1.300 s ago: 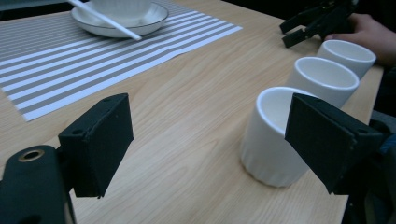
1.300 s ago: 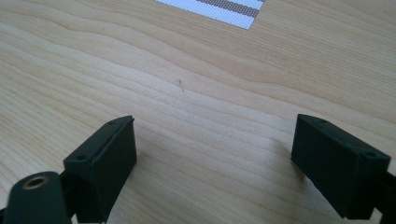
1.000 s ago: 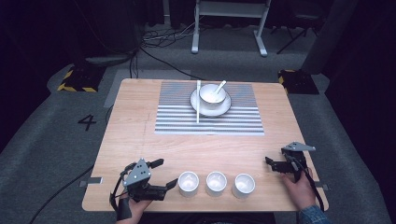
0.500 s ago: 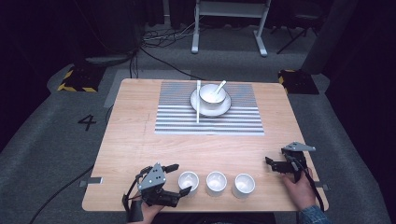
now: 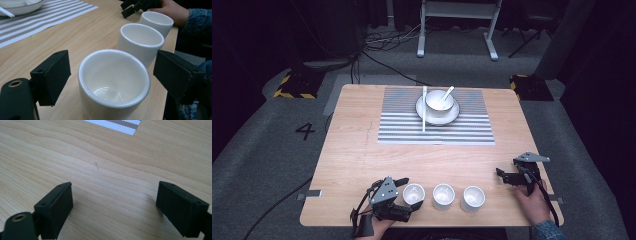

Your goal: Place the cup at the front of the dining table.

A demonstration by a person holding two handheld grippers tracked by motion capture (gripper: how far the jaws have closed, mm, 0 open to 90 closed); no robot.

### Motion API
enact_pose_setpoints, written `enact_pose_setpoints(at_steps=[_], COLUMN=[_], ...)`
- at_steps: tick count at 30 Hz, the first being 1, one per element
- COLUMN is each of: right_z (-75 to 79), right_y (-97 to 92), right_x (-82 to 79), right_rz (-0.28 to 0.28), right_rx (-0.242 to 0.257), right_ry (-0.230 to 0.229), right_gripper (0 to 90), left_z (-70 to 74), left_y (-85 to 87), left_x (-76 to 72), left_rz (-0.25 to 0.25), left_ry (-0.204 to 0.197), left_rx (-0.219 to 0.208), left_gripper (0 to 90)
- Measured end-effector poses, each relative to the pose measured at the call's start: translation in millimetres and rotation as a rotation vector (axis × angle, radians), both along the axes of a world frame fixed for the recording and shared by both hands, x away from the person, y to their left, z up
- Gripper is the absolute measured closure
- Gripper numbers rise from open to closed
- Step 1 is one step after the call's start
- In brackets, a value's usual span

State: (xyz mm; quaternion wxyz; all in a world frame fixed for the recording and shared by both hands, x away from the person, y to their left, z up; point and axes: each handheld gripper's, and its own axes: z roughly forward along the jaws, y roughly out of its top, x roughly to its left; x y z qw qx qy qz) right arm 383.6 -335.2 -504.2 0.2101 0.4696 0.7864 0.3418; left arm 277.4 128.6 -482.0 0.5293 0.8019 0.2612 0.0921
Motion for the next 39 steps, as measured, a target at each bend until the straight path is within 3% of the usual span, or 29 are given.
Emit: enact_pose_setpoints(at_steps=[10,15,28,39], right_z=[0.0,0.0,0.0,0.0], right_y=[0.0,0.0,0.0,0.0], right_x=[0.0,0.0,0.0,0.0], right_rz=[0.0,0.0,0.0,0.0], right_rx=[0.0,0.0,0.0,0.0], right_ry=[0.0,0.0,0.0,0.0], right_gripper=[14.2,14.2,14.3,14.2], left_z=[-11.3,-16.7,-16.5,-16.5], left_y=[-7.2,-12.7,-18.5,-20.0], left_x=[5.2,6.8,5.2,3.1], left_rz=[0.0,-0.005,0.009,0.023], left_ry=[0.038,0.057,0.043,0.017], left_rx=[0.025,0.06,0.143,0.161], left_gripper=[14.8,15.5,25.2,26.2])
